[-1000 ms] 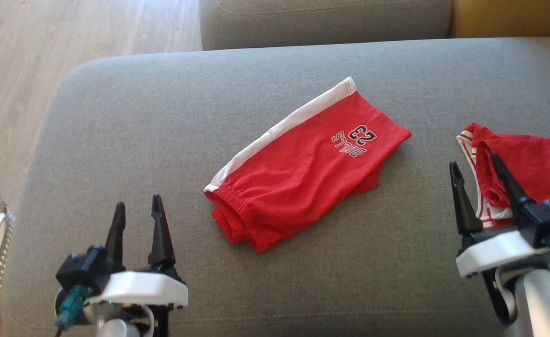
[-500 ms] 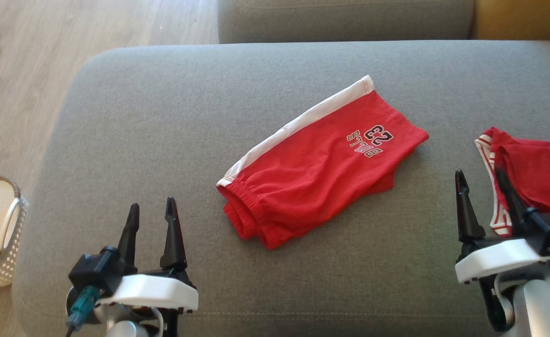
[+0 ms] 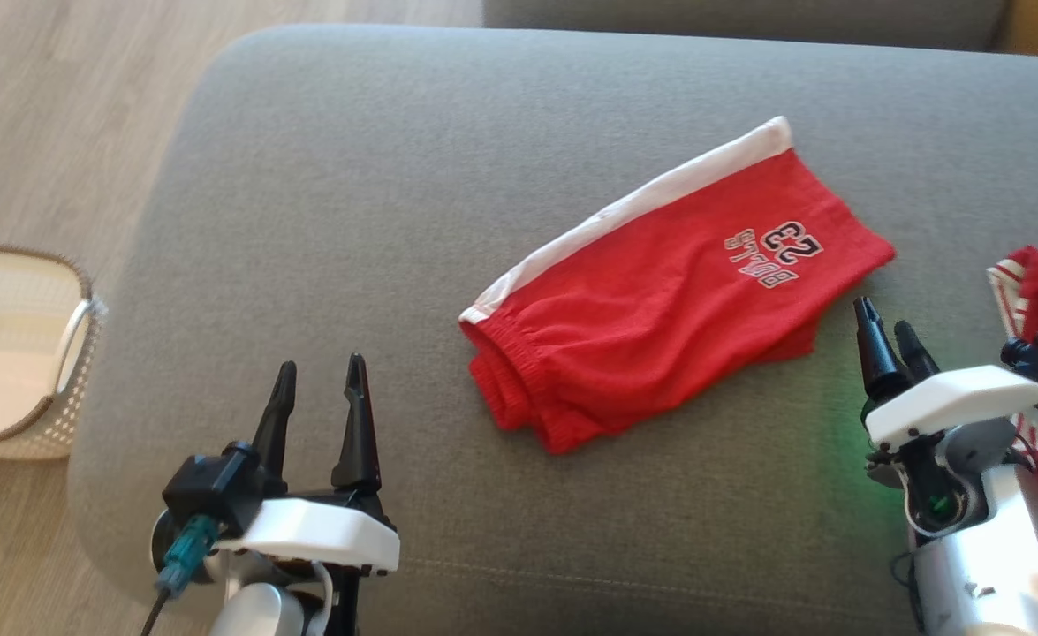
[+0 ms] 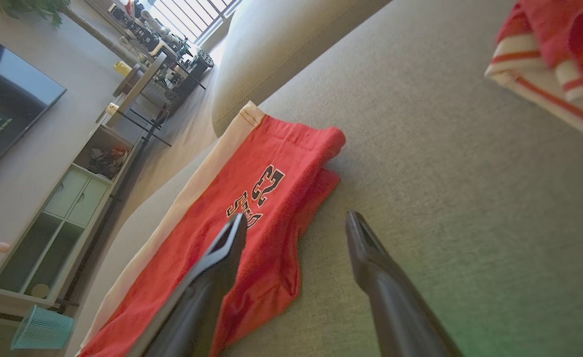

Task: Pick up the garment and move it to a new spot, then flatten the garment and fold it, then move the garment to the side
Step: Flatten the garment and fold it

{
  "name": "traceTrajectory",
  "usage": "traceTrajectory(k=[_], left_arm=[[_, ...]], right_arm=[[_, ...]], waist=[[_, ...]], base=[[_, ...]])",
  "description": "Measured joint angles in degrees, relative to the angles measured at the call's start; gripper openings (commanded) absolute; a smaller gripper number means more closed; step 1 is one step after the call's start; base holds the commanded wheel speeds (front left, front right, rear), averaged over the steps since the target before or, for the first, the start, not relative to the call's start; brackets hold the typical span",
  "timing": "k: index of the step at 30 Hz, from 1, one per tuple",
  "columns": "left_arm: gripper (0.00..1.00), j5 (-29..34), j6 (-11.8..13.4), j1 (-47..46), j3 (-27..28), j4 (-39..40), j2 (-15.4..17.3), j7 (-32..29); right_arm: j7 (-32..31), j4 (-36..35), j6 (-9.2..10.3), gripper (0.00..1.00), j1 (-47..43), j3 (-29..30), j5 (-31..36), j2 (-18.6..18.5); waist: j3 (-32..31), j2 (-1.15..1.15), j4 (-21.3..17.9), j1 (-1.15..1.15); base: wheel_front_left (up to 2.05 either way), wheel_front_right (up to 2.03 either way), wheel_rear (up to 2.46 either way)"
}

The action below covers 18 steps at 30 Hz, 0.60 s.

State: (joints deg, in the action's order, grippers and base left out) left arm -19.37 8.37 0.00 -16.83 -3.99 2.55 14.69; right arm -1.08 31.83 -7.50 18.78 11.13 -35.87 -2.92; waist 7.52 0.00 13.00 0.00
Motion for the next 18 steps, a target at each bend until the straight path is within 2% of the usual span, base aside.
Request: traceTrajectory(k=[6, 14, 18], left_arm=[[1.0, -0.6, 0.22, -0.31, -1.09, -0.04, -0.01, 0.0], [1.0, -3.57, 0.85, -1.22, -2.09, 0.16, -0.01, 0.0], [1.0, -3.57, 1.22, -2.22, -2.88, 0.9, -0.02, 0.0]], right_arm=[[-4.93, 7.58, 0.0, 1.0, 4.45, 3.6, -5.23, -0.18], [-8.72, 15.83, 0.0, 1.0, 11.29, 8.95, -7.6, -1.47], [-9.66, 18.08, 0.0, 1.0, 13.65, 8.42, -6.7, -2.85]], waist=[[1.33, 0.0, 2.87, 0.0], [2.69, 0.0, 6.08, 0.0], [3.54, 0.0, 7.39, 0.0]], base=[[0.0, 0.0, 0.0], [0.0, 0.0, 0.0], [0.0, 0.0, 0.0]])
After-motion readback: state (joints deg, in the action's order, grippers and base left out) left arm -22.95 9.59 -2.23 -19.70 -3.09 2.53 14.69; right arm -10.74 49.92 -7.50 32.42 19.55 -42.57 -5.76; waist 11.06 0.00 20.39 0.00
